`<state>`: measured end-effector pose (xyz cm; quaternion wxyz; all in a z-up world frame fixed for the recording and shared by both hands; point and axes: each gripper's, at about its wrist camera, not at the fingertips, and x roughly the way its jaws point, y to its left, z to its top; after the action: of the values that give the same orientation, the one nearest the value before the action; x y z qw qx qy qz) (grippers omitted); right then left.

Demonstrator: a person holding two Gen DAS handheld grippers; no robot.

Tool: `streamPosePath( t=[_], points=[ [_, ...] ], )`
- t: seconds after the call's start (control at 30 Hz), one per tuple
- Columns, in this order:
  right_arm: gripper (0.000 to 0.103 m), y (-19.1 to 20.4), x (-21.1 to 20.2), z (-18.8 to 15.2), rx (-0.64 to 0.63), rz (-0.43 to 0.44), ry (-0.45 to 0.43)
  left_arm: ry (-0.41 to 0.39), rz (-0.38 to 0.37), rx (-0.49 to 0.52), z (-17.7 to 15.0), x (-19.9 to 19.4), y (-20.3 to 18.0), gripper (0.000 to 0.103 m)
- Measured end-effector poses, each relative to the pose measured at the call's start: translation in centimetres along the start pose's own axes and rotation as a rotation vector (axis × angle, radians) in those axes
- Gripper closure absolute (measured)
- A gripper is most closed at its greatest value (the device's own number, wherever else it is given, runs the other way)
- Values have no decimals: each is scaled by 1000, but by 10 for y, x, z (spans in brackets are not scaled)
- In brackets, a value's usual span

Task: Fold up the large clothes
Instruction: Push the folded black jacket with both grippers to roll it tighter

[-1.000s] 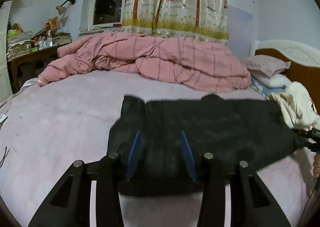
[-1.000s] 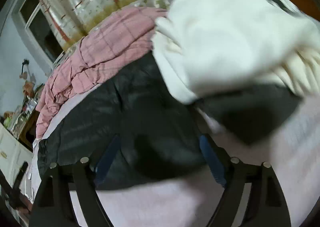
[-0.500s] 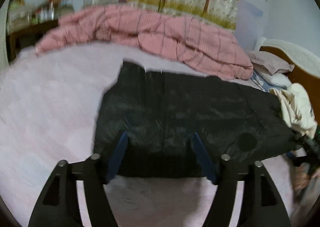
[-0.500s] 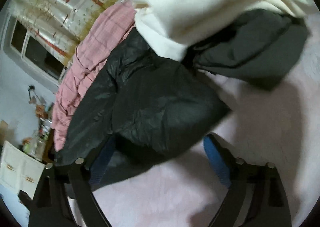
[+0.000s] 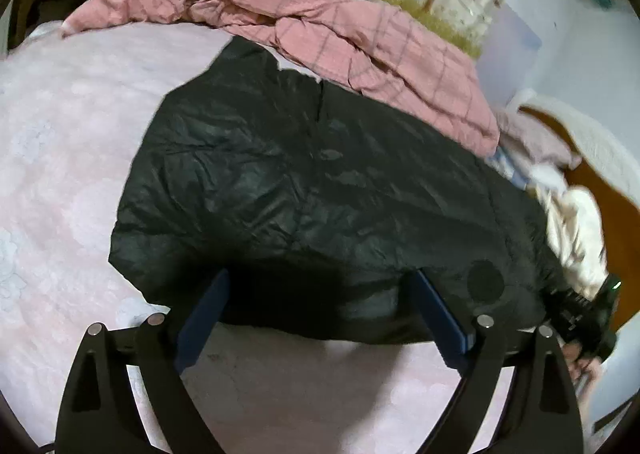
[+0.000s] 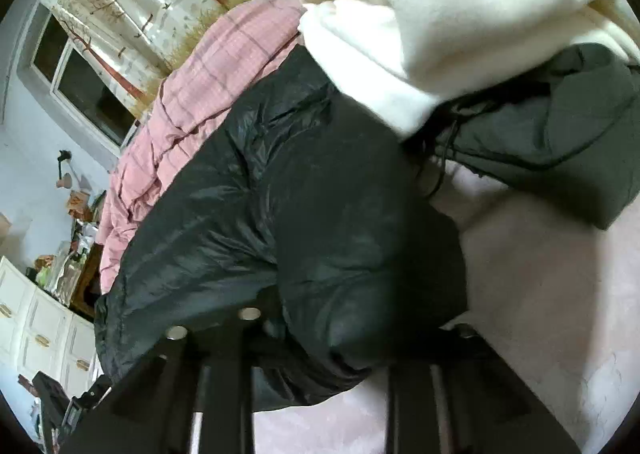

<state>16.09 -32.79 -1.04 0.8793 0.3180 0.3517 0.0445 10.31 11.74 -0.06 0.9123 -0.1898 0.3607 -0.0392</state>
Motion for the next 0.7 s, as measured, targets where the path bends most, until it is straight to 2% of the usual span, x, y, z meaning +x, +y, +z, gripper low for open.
streamPosePath(
  t=[0.07, 0.13, 0.27, 0.4, 0.43, 0.53, 0.6, 0.7],
  points=[
    [89, 2, -14, -6, -3, -6, 1, -3, -13, 49, -4, -5, -10, 12],
    [90, -1, -36, -16, 22, 15, 22, 4, -50, 21, -7, -9, -9, 12],
    [90, -4, -66, -28, -29, 19, 23, 23, -159, -125, -7, -11, 17, 12],
    [86, -19, -56, -30, 45, 1, 64, 3, -262, -287, -4, -9, 46, 12],
    [80, -22, -52, -30, 66, 0, 63, -8, -268, -318, -4, -7, 51, 12],
    [48, -29, -46, -31, 126, -35, 20, -48, -267, -340, -2, -2, 56, 12],
    [44, -27, -47, -33, 111, -28, -2, -70, -244, -339, 1, 4, 55, 11],
    [33, -29, -48, -32, 134, 25, -18, -61, -181, -332, 3, 13, 50, 11]
  ],
)
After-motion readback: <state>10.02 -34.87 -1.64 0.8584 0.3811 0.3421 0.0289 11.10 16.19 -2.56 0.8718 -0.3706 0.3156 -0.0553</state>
